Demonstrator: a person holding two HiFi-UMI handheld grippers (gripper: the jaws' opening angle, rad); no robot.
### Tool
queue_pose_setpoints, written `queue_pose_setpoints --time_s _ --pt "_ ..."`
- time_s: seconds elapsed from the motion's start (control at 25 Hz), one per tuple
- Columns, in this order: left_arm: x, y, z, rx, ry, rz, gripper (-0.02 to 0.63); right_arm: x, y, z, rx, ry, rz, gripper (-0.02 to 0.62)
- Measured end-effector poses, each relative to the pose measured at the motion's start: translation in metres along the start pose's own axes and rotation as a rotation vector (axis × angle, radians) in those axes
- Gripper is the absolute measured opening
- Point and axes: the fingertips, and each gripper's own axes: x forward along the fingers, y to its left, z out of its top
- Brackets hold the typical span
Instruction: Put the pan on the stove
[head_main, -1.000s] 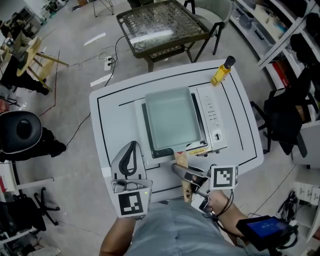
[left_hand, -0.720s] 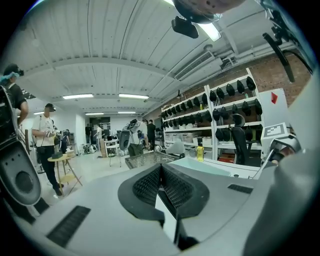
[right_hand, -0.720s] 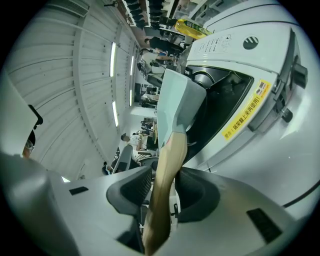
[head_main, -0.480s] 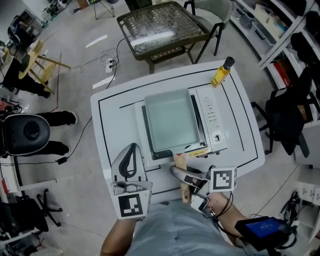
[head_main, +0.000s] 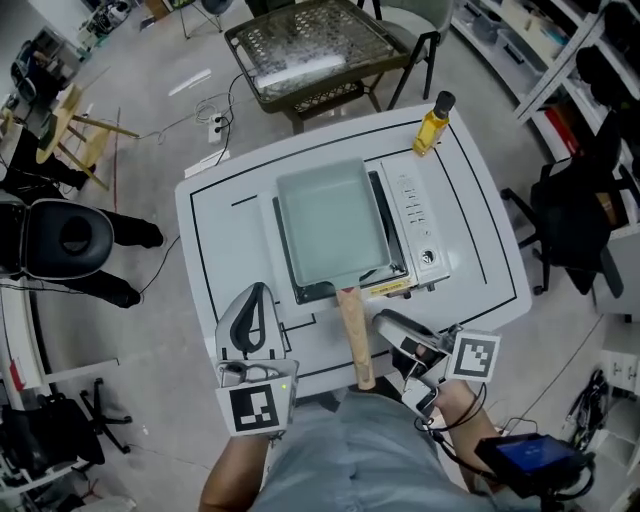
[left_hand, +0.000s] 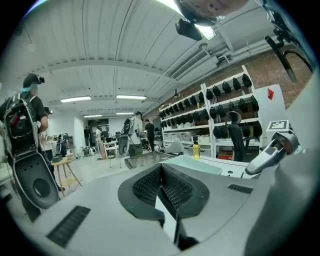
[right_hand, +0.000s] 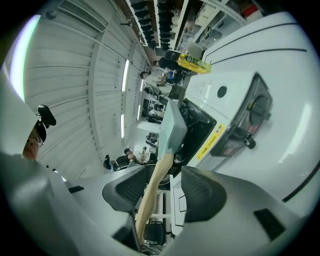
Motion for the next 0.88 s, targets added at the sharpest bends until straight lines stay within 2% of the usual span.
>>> queue_pose_setpoints --time_s 0.12,0.2,0.48,0.6,0.72,0.88 --pt "-0.013 -0.003 0.008 0.021 -0.011 -0.012 0.018 -0.022 -0.002 0.005 -0.069 -0.089 -0.047 0.202" --pt "-0.025 -0.005 0.013 0.02 -0.034 -0.025 0.018 -0.034 0.005 0.006 -0.175 -0.15 -0.092 0.202" --pt "-0.085 -0.006 0.039 0.009 -0.143 -0.061 0.018 -0.055 0.087 -0.012 -0.736 -0.35 -0.2 0.191" --pt "-0.115 0.0 0.051 -0.002 -0.186 -0.058 0.018 -0.054 0.119 -0.036 -0.943 -0.423 -0.255 0.126" --pt "-0.143 -0.001 0.058 -0.005 -0.22 -0.064 0.018 -0.058 0.135 -0.057 -1.085 -0.475 -0.323 0.08" --pt "-0.171 0.001 0.064 -0.014 -0.249 -0.063 0.018 -0.064 0.153 -0.079 -1.214 -0.519 -0.369 0.067"
